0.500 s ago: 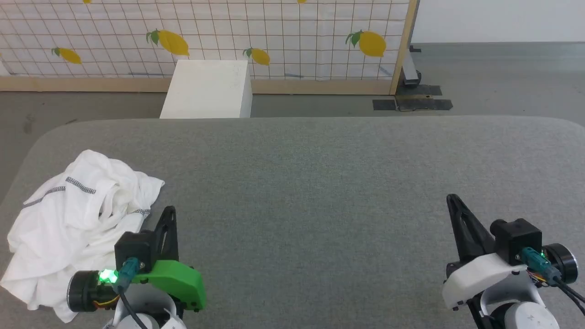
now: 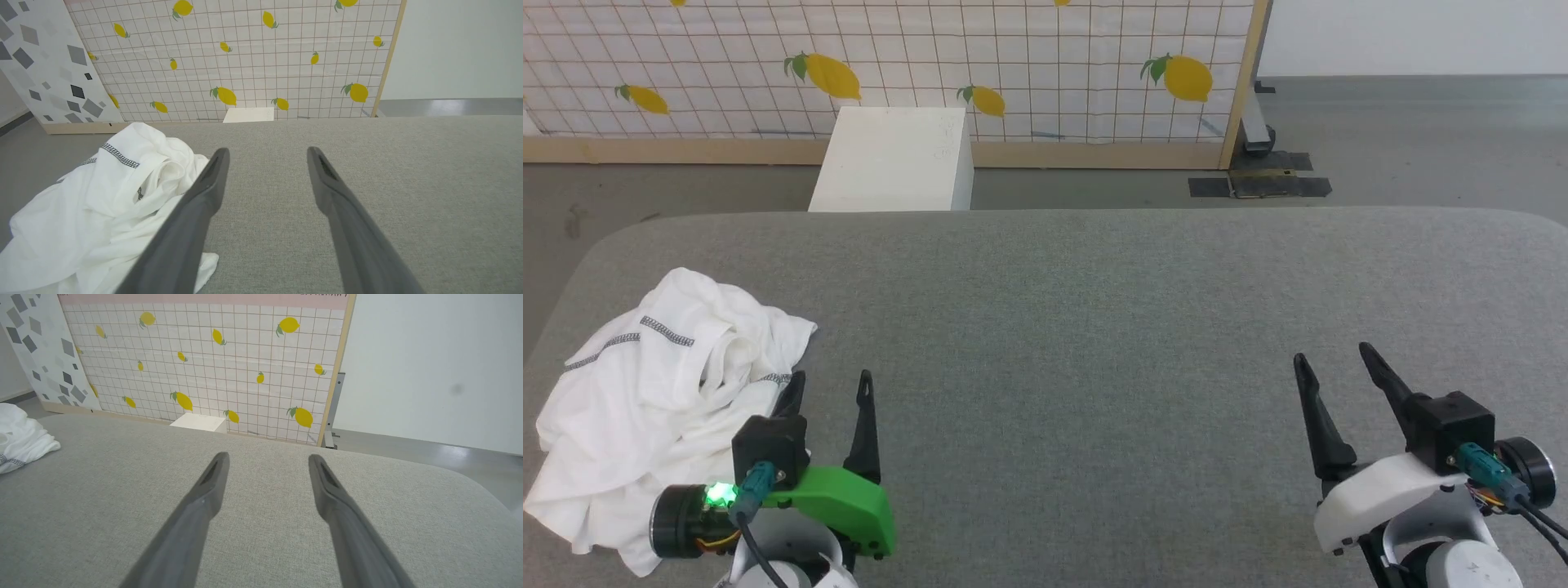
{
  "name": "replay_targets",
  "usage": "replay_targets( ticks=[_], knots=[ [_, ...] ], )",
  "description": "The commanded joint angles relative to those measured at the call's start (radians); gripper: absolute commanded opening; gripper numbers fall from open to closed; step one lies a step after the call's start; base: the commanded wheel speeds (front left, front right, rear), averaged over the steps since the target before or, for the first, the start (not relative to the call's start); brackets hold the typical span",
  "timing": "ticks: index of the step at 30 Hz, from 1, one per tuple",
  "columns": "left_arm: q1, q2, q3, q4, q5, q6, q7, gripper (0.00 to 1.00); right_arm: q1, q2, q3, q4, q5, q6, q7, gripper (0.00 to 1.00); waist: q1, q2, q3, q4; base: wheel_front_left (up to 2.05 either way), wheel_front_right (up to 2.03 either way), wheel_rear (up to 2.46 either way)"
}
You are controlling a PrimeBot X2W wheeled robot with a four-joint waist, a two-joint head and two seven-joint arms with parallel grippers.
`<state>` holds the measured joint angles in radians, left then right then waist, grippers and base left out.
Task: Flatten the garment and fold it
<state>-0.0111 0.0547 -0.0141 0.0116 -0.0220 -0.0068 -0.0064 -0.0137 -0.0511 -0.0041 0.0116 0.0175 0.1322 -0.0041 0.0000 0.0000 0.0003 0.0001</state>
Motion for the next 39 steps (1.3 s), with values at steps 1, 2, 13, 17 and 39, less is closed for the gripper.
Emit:
replay_targets(
  ticks=[1, 2, 13, 17, 39],
  knots=[
    [-0.001, 0.000, -0.004, 0.007, -0.010, 0.005, -0.011, 1.00, 0.006, 0.000, -0.004, 0.005, 0.013, 0.000, -0.012, 1.00, 0.0000, 0.0000, 0.000, 0.001, 0.00, 0.00, 0.00],
    [-0.002, 0.000, -0.005, 0.008, -0.013, 0.006, -0.013, 1.00, 0.007, 0.000, -0.005, 0.007, 0.016, 0.000, -0.014, 1.00, 0.0000, 0.0000, 0.000, 0.001, 0.00, 0.00, 0.00],
    [-0.003, -0.001, -0.012, 0.025, -0.040, 0.015, -0.036, 1.00, 0.014, 0.000, -0.013, 0.022, 0.047, 0.000, -0.037, 1.00, 0.0000, 0.0000, 0.003, 0.019, 0.00, 0.00, 0.00],
    [-0.003, -0.001, -0.012, 0.031, -0.049, 0.018, -0.044, 1.00, 0.016, 0.000, -0.015, 0.028, 0.058, 0.000, -0.045, 1.00, 0.0000, 0.0000, 0.004, 0.033, 0.00, 0.00, 0.00],
    [0.006, -0.002, -0.019, 0.053, -0.095, 0.039, -0.089, 1.00, 0.030, 0.000, -0.015, 0.067, 0.114, -0.001, -0.090, 1.00, 0.0000, 0.0000, 0.008, 0.148, 0.00, 0.00, 0.00]
  ],
)
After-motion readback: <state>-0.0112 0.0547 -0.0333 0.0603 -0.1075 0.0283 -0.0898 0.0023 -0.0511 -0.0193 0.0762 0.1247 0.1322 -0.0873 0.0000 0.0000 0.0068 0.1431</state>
